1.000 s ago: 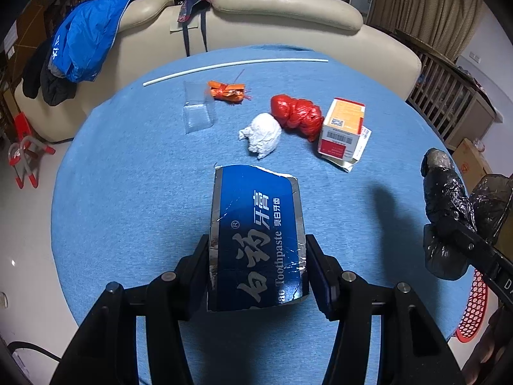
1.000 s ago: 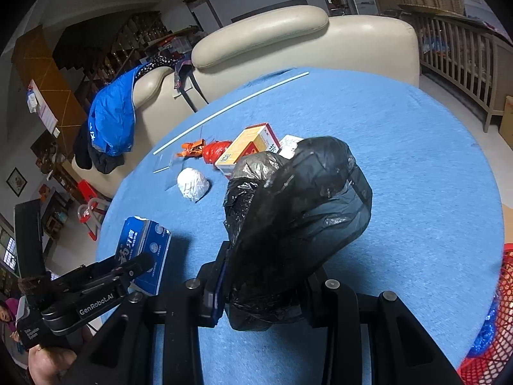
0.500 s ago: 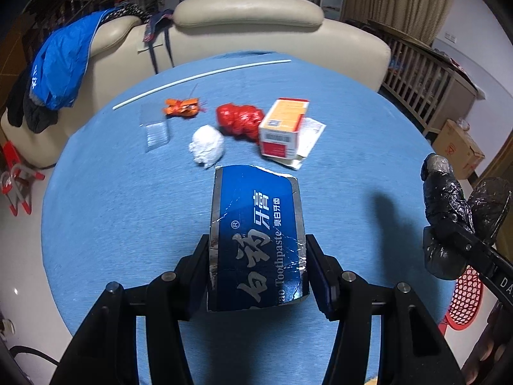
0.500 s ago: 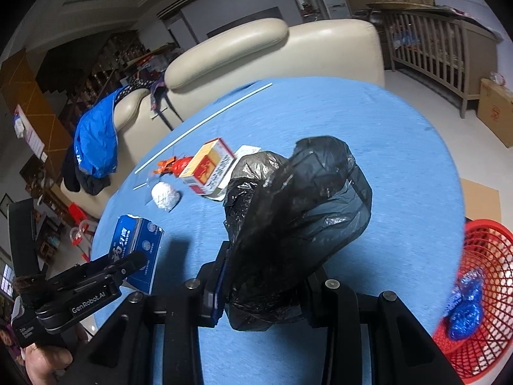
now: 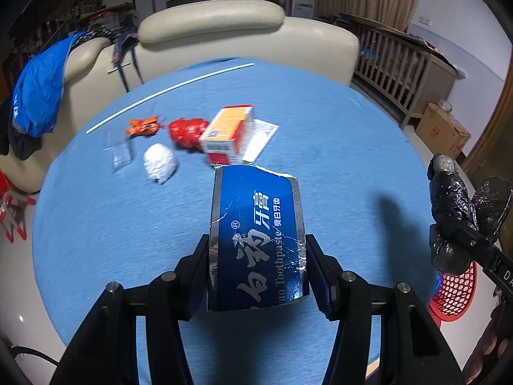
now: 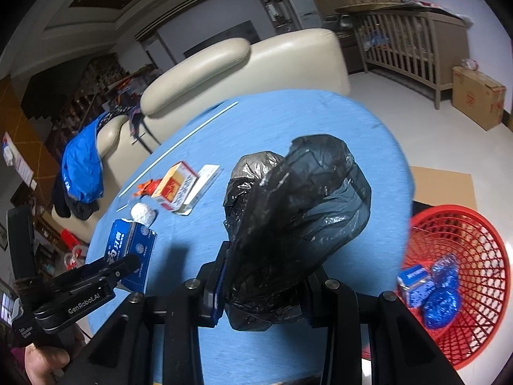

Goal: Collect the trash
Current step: 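Carry the black bags in the right tool while the left tool carries the toothpaste box to the wastebasket, then open both tools to drop the black bags and toothpaste box into the wastebasket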

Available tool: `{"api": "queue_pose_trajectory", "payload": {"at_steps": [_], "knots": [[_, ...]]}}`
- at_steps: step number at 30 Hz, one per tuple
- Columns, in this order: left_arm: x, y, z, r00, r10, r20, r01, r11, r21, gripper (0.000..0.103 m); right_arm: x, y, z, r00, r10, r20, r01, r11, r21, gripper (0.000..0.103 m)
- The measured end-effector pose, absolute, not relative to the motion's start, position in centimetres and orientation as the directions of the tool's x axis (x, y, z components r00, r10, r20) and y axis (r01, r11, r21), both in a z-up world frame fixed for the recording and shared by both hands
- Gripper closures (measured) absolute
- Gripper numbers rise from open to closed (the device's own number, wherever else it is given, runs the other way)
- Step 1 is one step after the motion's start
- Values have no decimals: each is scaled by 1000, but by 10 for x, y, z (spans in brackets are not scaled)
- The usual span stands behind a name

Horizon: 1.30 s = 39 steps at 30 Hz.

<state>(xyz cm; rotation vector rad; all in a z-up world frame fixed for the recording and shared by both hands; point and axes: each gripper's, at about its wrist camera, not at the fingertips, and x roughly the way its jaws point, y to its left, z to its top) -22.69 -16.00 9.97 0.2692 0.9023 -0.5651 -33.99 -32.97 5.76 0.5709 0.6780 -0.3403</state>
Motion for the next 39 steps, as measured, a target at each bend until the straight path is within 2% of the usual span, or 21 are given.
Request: {"api": "queue_pose_trajectory", "payload": {"at_steps": [14, 21, 33, 35, 36, 37, 39], "knots": [[-265, -232, 102, 455, -390, -801, 690, 723, 41, 45, -420, -392, 41, 690, -227, -687, 616, 683, 393, 64], [-283, -262, 98, 423, -413, -807, 739, 673, 43, 45, -474, -433, 13, 599, -302, -741, 730, 587, 351, 64], [-335, -324, 98, 323, -474, -819, 842, 540, 20, 45, -501, -468, -28, 515, -299, -803, 796, 515, 318, 64], [-343, -332, 98, 306, -483, -820, 857, 516, 16, 45, -500, -474, -35, 492, -287, -822, 805, 511, 303, 62], [-345, -336, 98, 300, -485, -821, 861, 508, 14, 45, -500, -475, -37, 483, -285, -828, 809, 506, 298, 54], [-348, -339, 98, 297, -486, -822, 865, 502, 16, 45, -500, -475, -38, 477, -284, -832, 811, 506, 292, 40], [-353, -347, 98, 284, -493, -822, 874, 485, 11, 45, -503, -475, -36, 480, -293, -827, 811, 508, 291, 36]]}}
